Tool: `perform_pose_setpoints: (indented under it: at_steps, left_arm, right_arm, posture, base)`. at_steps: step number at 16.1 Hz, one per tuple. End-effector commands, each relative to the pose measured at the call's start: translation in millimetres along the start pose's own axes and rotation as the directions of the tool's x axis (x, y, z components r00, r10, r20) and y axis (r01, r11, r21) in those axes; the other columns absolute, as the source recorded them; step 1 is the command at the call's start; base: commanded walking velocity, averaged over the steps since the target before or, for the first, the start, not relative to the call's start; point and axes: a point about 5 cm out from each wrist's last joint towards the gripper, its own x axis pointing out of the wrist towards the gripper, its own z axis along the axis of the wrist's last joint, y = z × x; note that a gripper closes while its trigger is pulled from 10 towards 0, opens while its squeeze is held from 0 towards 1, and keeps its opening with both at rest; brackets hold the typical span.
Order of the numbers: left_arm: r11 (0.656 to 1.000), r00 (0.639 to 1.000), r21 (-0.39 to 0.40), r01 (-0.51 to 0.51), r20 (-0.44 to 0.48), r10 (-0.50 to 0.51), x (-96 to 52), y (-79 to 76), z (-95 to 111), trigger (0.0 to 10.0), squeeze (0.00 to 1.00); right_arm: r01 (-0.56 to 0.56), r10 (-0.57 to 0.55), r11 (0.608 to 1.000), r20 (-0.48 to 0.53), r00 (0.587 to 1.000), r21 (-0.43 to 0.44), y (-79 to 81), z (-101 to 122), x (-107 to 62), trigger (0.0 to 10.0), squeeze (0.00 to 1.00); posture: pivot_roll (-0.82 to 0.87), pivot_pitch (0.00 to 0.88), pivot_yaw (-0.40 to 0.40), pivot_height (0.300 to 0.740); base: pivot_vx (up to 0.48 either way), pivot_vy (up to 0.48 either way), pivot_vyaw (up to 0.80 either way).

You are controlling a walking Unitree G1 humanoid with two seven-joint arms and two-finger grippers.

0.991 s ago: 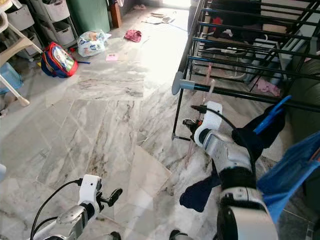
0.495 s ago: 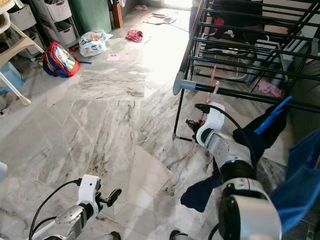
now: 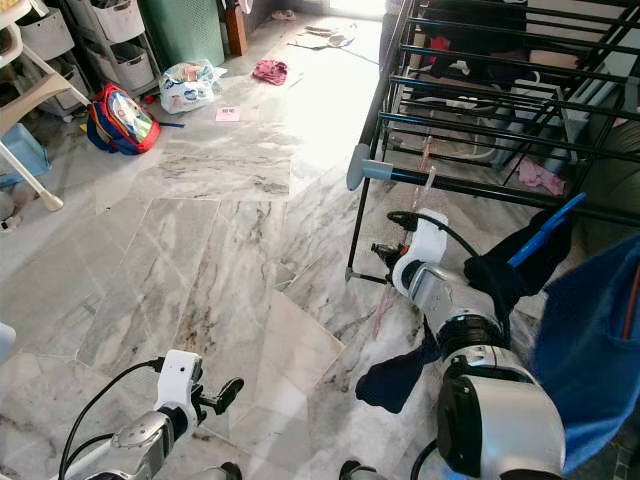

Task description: Hang hanger

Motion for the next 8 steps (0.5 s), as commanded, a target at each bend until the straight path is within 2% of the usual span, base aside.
perform_pose_setpoints:
  at_steps: [1, 4, 8]
  left_arm:
    - [1.0, 1.0, 0.003, 0.007, -0.028, -0.006, -3.4, 0.6, -8, 10.0, 0.0]
    - [1.0, 1.0, 0.008, 0.006, -0.026, -0.006, -3.5, 2.5, -6, 10.0, 0.0]
    - [1.0, 1.0, 0.014, 0.006, -0.027, -0.006, -3.3, 4.0, -5, 10.0, 0.0]
  right_arm:
    - [0.007, -0.007, 1.0, -0.035, 0.999, 0.0, -2.1, -11, 0.9, 10.0, 0.0]
    - [0.012, -0.011, 1.0, -0.053, 0.999, 0.003, -2.8, -20, 1.4, 10.0, 0.0]
    - [0.024, -0.027, 0.999, -0.069, 0.997, -0.042, -5.1, -30, 1.3, 10.0, 0.0]
  posture:
    - [0.05, 0.145, 0.014, 0.74]
    - [0.05, 0.14, 0.018, 0.74]
    - [0.05, 0.135, 0.024, 0.74]
  base:
    - [0.0, 0.0, 0.0]
    - [0.0, 0.0, 0.0]
    - [0.0, 0.0, 0.0]
